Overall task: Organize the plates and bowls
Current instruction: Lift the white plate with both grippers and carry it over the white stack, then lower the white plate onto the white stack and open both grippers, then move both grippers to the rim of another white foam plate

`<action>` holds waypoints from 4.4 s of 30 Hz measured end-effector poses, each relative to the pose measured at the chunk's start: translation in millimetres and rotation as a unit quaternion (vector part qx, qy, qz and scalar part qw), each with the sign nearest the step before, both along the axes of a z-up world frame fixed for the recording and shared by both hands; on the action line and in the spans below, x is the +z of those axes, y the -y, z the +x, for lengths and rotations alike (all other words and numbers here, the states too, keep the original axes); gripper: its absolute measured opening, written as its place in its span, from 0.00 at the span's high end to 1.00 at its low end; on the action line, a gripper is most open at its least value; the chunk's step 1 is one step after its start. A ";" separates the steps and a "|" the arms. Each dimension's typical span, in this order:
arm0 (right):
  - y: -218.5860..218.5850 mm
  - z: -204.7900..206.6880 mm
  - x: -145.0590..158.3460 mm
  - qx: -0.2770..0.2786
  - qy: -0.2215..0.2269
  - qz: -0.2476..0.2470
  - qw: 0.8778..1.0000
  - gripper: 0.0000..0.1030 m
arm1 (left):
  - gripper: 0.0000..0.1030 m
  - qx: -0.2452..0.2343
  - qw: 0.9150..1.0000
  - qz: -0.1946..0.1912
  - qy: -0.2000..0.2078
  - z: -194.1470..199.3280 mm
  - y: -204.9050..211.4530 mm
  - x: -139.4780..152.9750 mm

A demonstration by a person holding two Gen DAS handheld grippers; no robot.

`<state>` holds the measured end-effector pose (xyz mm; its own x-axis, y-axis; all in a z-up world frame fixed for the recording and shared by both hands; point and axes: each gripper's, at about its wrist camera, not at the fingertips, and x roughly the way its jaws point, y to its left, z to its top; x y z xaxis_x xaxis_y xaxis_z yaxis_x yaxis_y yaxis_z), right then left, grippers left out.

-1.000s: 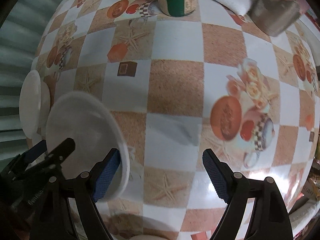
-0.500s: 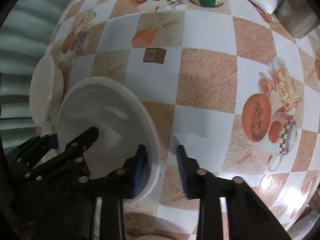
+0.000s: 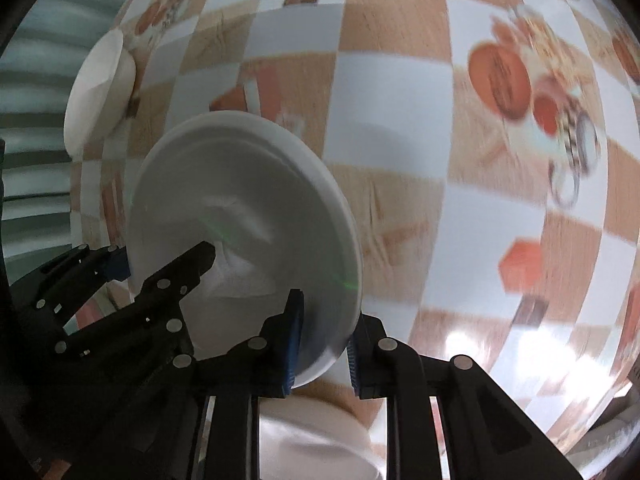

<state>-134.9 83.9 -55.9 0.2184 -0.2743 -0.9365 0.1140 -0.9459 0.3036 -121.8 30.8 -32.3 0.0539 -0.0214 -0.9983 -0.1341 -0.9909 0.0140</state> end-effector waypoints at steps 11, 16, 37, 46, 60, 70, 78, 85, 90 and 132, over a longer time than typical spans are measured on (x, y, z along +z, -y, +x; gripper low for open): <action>-6.4 8.2 20.5 -0.022 -0.025 0.004 0.999 0.79 | 0.66 -0.008 0.999 0.010 -0.042 9.4 -16.8 43.8; -34.8 30.0 41.8 -0.042 -0.037 0.005 0.998 0.79 | 0.66 -0.018 0.998 0.021 -0.053 18.2 -31.9 64.5; -90.6 117.6 78.8 -0.084 -0.021 0.042 0.995 0.79 | 0.66 -0.115 0.993 0.026 0.000 103.7 -13.0 65.6; -94.7 129.0 69.0 -0.087 -0.014 0.051 0.995 0.79 | 0.61 -0.126 0.992 0.021 0.012 111.4 -6.2 61.1; -118.8 120.2 72.0 -0.114 -0.013 0.076 0.991 0.78 | 0.25 -0.071 0.997 0.013 0.005 123.0 59.9 70.4; -127.1 100.2 87.6 -0.130 -0.038 0.083 0.987 0.26 | 0.24 -0.036 0.999 0.022 -0.012 121.4 102.7 88.7; -111.3 77.1 93.4 -0.119 -0.042 0.072 0.989 0.01 | 0.23 0.011 0.998 0.052 -0.022 101.5 129.3 107.6; -82.3 53.5 95.0 -0.095 -0.045 0.057 0.993 0.01 | 0.23 0.060 0.995 0.063 -0.054 62.6 147.8 129.5; -58.9 30.5 101.6 -0.073 -0.052 0.052 0.995 0.01 | 0.23 0.099 0.990 0.063 -0.080 33.9 173.8 141.6; 141.9 -116.0 38.9 -0.002 -0.104 0.031 0.994 0.13 | 0.23 0.225 0.969 -0.064 -0.083 -94.1 326.3 35.0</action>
<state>-250.9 -58.0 -17.0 0.0174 -0.2145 -0.9766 0.1654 -0.9626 0.2144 -215.9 -295.5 2.6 -0.0753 -0.1563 -0.9848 0.3247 -0.9376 0.1240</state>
